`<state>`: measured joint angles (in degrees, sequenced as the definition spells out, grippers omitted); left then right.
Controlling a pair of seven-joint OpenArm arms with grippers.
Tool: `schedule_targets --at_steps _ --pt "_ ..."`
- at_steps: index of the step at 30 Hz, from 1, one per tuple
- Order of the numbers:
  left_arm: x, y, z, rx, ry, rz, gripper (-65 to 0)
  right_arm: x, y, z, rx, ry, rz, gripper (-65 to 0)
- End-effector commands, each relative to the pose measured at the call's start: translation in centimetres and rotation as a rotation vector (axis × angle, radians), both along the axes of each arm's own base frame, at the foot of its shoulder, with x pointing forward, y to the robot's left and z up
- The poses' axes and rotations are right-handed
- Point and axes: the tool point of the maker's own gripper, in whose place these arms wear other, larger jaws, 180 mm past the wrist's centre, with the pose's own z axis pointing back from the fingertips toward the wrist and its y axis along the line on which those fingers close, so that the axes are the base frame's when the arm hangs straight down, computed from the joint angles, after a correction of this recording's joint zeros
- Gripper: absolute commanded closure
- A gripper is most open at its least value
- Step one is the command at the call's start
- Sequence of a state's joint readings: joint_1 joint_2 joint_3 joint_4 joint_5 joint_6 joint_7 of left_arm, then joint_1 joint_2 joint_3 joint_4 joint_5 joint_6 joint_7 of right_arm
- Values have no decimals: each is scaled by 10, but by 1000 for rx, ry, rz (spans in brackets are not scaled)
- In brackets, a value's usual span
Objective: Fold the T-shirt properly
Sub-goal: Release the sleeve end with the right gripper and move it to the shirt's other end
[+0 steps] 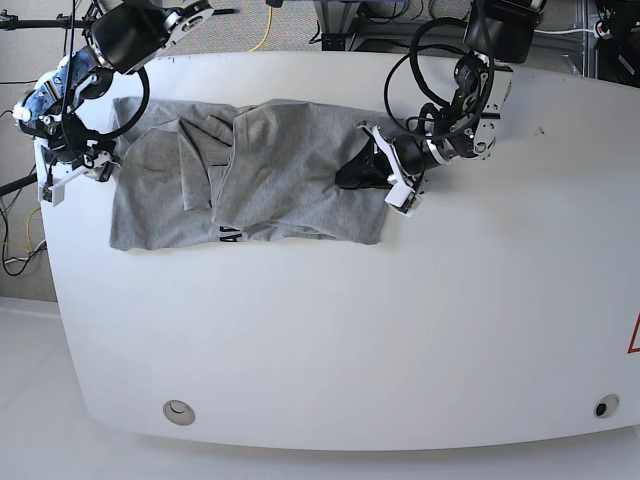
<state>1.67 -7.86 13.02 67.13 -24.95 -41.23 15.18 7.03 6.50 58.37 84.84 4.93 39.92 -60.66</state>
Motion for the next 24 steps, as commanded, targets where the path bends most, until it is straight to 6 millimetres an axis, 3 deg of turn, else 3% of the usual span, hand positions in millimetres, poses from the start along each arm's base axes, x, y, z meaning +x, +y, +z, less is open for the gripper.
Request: schedule_targets --at_steps 1,8,24 --pt "-6 14 -17 104 34 -22 0 7 -9 6 14 -42 -30 -339" --pt "-7 19 -18 115 34 -24 0 -3 -2 -18 145 -2 -85 -339" --pt "-6 17 -17 113 34 -26 0 4 33 -20 282 8 -4 -339"
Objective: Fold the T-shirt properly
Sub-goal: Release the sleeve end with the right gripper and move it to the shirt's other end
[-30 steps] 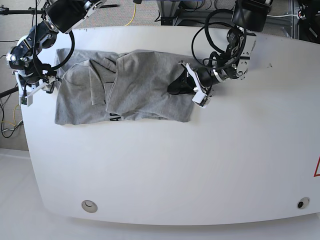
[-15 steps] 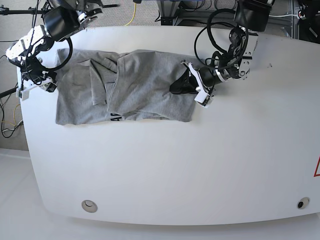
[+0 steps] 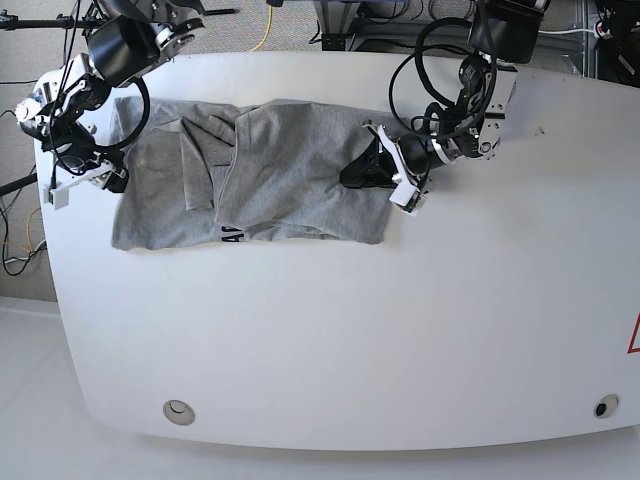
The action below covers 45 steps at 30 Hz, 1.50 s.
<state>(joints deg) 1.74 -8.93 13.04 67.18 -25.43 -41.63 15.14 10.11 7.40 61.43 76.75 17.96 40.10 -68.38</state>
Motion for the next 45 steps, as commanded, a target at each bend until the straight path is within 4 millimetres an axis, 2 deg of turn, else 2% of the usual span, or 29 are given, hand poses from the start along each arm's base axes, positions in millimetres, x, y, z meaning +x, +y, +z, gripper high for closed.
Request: schedule_targets --at_steps 1,5,9,17,21,30,33,37,41,45 --pt "-6 10 -17 105 34 -23 0 -10 6 -8 15 71 26 -339" --pt "-6 10 -17 105 34 -23 0 -16 11 -11 36 79 32 -339" --pt "-6 10 -17 105 36 -23 0 -13 22 -13 56 72 55 -339" --pt "-6 10 -17 104 36 -23 0 -12 51 -18 90 80 155 -335" --pt "-6 10 -17 104 36 -23 0 -10 73 -24 116 83 195 -335" --pt "-6 9 -17 102 36 -23 0 -8 88 -27 123 92 238 -325" --pt "-6 9 -17 102 36 -23 0 -6 90 -27 122 90 247 -233" --pt "-6 9 -17 102 36 -23 0 -6 90 -27 116 93 253 0" --pt "-6 9 -17 102 36 -23 0 -4 87 -23 102 84 255 -5" --pt "-6 9 -17 103 37 -23 0 6 83 -3 34 38 273 0"
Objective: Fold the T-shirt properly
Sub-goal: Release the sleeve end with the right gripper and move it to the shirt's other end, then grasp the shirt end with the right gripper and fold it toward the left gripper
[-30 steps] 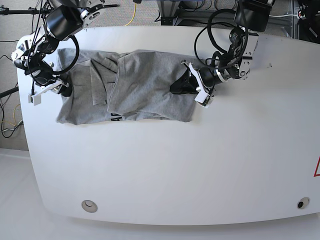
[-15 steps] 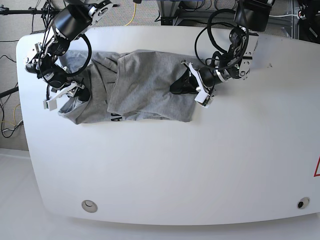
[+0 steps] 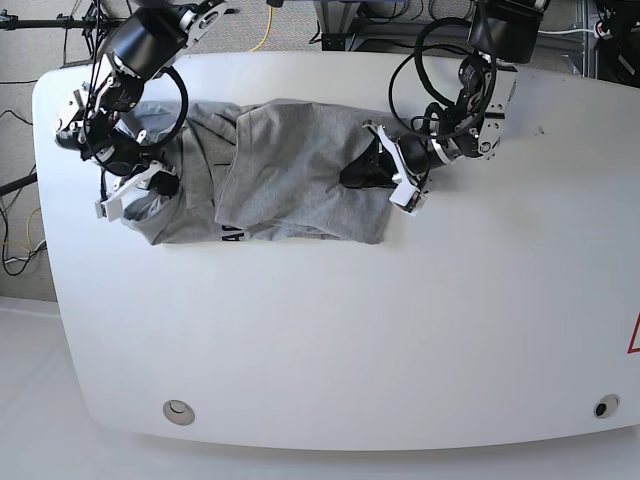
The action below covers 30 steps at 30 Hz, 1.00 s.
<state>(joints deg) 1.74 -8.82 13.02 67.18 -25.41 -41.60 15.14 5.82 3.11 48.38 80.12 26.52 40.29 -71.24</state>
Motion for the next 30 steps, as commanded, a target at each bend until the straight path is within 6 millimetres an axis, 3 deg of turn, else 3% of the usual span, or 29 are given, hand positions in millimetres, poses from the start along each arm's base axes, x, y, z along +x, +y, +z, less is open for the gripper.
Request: schedule_targets --at_steps 1,6,16,30 --pt "-6 10 -18 104 37 -23 0 -6 -5 5 -78 40 43 0" --pt "-6 9 -17 103 36 -23 0 7 8 37 -198 -41 147 0" --pt "-5 0 -14 84 33 -25 0 19 57 80 -296 -166 306 0" --pt "-5 0 -14 83 34 -25 0 27 131 87 -252 -227 503 0"
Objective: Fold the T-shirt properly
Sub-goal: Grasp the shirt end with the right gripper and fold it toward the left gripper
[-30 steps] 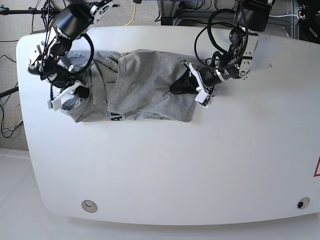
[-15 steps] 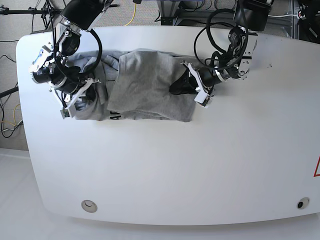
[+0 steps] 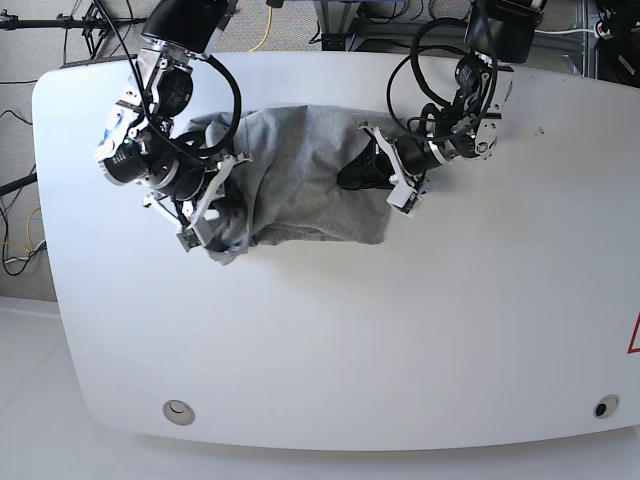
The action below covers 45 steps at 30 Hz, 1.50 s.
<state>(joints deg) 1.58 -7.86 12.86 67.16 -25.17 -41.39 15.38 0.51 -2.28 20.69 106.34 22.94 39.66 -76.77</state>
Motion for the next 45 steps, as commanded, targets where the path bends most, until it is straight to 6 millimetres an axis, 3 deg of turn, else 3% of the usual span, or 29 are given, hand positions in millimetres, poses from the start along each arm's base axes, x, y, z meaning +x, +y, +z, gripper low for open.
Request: schedule_targets --at_steps 1,11,21,37,45 --pt "-7 6 -16 92 34 -28 0 10 14 16 16 -64 46 0" --pt "2 6 -11 92 15 -27 0 7 66 36 12 -132 219 0" --pt "5 5 -9 90 11 -27 0 2 113 44 59 -150 320 0" --pt "5 -2 -6 74 7 -27 0 -6 146 20 70 -98 386 0" --pt "7 0 -5 73 5 -20 0 -8 148 -2 86 -29 391 0"
